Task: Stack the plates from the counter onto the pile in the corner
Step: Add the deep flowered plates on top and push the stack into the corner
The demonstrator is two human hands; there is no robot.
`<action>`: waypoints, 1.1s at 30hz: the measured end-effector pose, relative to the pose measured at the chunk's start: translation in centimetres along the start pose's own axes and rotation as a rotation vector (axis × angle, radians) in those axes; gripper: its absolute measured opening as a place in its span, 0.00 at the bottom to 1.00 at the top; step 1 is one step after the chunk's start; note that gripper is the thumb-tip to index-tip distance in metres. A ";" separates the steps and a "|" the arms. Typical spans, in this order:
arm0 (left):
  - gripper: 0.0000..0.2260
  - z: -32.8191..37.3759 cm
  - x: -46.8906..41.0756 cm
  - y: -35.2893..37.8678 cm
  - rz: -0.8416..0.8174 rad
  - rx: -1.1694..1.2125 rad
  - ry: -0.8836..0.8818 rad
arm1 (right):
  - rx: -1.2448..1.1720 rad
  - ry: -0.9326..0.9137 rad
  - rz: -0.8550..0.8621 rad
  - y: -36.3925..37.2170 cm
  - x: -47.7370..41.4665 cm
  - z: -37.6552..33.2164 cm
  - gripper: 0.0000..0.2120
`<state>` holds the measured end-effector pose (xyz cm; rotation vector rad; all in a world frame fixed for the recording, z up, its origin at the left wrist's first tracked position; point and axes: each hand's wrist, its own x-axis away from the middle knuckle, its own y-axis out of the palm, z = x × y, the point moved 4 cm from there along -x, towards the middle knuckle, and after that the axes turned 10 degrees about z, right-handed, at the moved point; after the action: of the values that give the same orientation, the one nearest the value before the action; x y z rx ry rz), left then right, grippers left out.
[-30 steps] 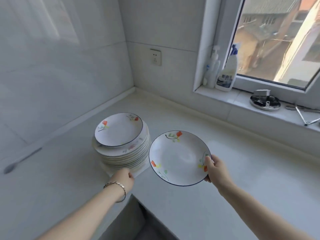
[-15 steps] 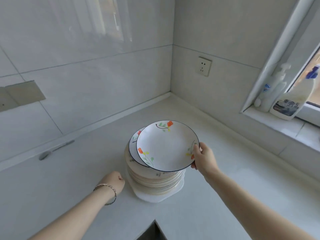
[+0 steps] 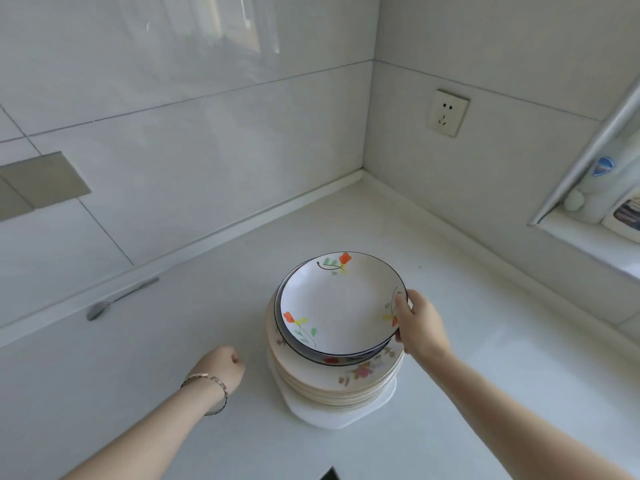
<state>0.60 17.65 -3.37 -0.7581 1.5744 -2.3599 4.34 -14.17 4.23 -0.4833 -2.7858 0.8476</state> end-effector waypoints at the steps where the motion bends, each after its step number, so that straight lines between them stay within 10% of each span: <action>1: 0.08 0.0 -0.5 -0.1 -0.004 -0.005 0.018 | 0.050 -0.014 0.026 0.0 0.3 0.1 0.15; 8: 0.08 0.6 -3.2 -1.3 -0.015 -0.047 0.108 | 0.462 -0.128 0.162 0.2 1.8 -0.1 0.12; 18: 0.08 1.0 -2.9 0.3 -0.107 0.060 0.090 | -0.089 0.213 0.046 -0.6 2.5 5.0 0.18; 27: 0.09 2.6 1.7 5.5 -0.404 1.022 -0.673 | -0.405 0.909 -0.117 5.1 5.8 13.8 0.06; 33: 0.20 2.3 2.6 7.8 -0.453 0.967 -0.606 | -0.553 0.923 -0.059 8.4 7.1 14.7 0.04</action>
<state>-1.29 11.52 -8.93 -1.4226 -0.0294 -2.3828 -4.09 -12.48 -11.96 -0.6506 -2.0793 -0.1879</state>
